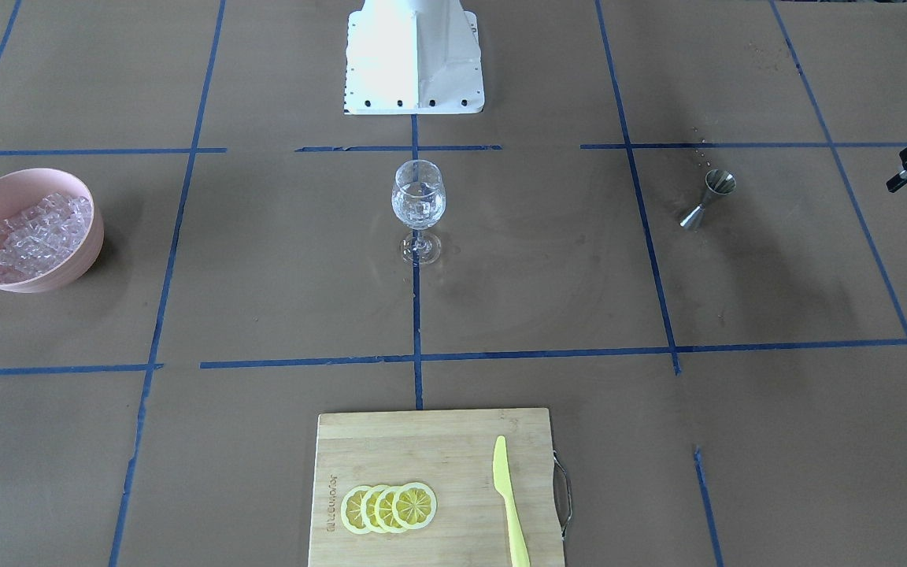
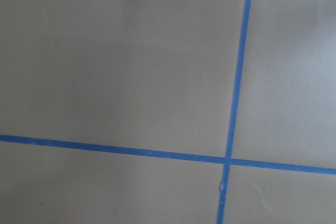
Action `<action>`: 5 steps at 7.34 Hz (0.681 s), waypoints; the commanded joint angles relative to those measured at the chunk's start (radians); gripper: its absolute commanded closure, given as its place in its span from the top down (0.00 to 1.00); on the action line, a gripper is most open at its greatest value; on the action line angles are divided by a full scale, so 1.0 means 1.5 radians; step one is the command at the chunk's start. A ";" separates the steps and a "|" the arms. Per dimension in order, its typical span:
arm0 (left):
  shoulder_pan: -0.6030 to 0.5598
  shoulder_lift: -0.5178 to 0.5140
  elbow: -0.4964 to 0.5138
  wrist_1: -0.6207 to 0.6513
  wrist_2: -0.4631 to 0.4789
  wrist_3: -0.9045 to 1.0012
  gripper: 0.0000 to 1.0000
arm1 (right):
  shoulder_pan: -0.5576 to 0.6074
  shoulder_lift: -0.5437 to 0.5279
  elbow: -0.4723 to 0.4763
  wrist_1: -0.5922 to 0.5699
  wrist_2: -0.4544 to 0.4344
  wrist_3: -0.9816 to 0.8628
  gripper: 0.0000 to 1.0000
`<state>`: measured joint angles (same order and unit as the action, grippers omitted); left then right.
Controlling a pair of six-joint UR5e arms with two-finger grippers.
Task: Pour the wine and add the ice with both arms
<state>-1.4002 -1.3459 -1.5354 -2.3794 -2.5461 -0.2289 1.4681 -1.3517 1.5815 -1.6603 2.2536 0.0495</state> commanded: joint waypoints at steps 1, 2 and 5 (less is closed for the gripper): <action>-0.011 0.002 -0.047 0.039 0.089 0.018 1.00 | 0.065 0.000 -0.082 -0.001 0.045 -0.117 1.00; -0.024 -0.013 -0.074 0.143 0.125 0.096 1.00 | 0.072 0.000 -0.094 -0.001 0.046 -0.125 1.00; -0.182 -0.125 -0.108 0.483 0.122 0.261 1.00 | 0.086 0.005 -0.127 0.000 0.049 -0.149 1.00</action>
<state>-1.5846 -1.4745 -1.6752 -1.8393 -2.3640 0.0913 1.5862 -1.3492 1.4249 -1.6610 2.3239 -0.1465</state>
